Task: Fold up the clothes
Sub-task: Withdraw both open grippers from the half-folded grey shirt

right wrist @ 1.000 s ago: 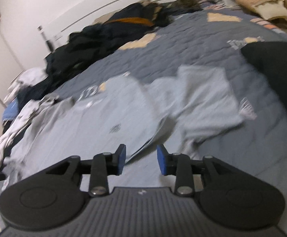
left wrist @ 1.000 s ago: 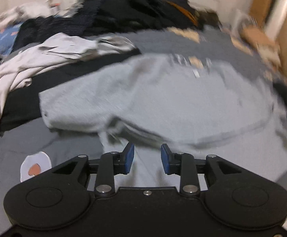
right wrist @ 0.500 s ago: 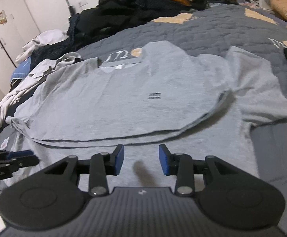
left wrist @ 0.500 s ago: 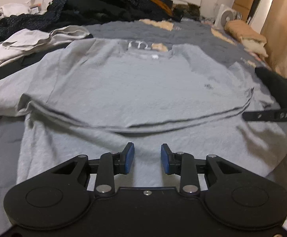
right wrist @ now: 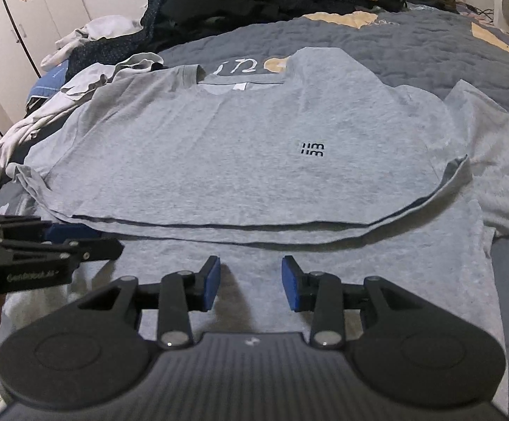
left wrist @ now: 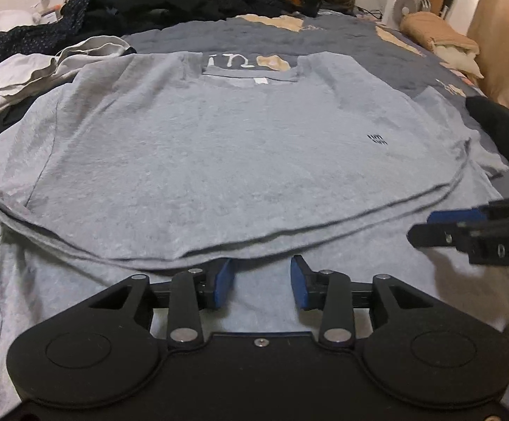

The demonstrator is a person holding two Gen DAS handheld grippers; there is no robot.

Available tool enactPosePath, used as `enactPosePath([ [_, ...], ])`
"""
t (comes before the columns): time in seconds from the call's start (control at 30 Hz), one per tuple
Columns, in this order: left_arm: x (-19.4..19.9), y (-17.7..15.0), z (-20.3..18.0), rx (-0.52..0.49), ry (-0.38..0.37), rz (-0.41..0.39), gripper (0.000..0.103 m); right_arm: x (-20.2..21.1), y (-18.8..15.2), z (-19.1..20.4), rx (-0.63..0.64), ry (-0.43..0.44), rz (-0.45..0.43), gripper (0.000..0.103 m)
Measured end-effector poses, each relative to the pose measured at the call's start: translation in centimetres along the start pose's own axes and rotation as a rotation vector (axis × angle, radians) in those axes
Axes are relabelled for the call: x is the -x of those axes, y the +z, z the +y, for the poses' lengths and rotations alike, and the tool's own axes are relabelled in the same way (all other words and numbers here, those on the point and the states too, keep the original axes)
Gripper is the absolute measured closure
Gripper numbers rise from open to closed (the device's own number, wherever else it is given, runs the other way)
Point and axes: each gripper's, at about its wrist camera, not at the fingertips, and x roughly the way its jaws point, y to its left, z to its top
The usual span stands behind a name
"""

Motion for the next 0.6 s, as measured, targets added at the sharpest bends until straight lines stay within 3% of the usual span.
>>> enactPosePath([
  [0.37, 0.4, 1.2, 2.5, 0.086, 0.072, -0.065, 0.066, -0.8, 2.2, -1.5, -0.035, -0.04, -0.169, 0.066],
  [0.6, 1.9, 1.7, 4.7, 0.141, 0.12, -0.11, 0.062, 0.4, 2.8, -3.6, -0.098, -0.059, -0.186, 0.066],
])
